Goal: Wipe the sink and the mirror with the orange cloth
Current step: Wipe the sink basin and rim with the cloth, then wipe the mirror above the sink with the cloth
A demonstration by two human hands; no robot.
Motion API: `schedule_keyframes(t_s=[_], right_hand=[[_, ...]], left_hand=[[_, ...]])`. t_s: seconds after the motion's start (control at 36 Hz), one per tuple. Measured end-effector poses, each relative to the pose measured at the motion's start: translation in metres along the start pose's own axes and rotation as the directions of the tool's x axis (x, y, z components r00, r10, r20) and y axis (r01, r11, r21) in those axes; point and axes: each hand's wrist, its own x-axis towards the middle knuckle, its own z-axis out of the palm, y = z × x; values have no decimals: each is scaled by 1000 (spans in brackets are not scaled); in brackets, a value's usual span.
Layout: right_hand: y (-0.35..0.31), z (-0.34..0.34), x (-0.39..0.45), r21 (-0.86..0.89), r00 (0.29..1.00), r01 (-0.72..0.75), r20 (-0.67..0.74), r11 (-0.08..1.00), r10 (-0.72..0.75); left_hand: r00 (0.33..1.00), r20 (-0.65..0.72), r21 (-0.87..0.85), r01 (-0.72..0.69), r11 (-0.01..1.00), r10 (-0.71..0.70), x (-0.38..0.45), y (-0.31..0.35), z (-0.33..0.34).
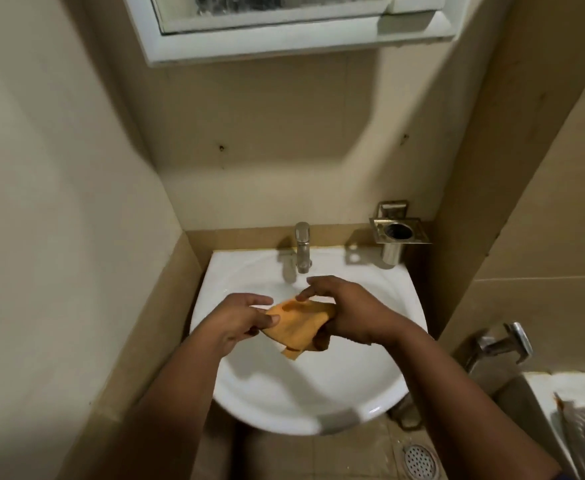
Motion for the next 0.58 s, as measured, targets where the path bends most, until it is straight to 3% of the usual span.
schedule_keyframes(t_s=[0.14, 0.31, 0.42, 0.58], right_hand=[[-20, -39, 4, -119, 1000, 0, 25, 993, 3], [-49, -87, 9, -144, 999, 22, -41, 989, -29], [-61, -111, 15, -134, 970, 95, -210, 986, -122], [-79, -148, 14, -120, 912, 218, -329, 969, -246]], left_hand=[[949, -89, 73, -297, 952, 303, -11, 51, -9], [740, -233, 266, -575, 774, 630, -35, 108, -7], [642, -252, 301, -660, 689, 725, -46, 139, -9], [568, -270, 265, -733, 627, 778, -56, 176, -11]])
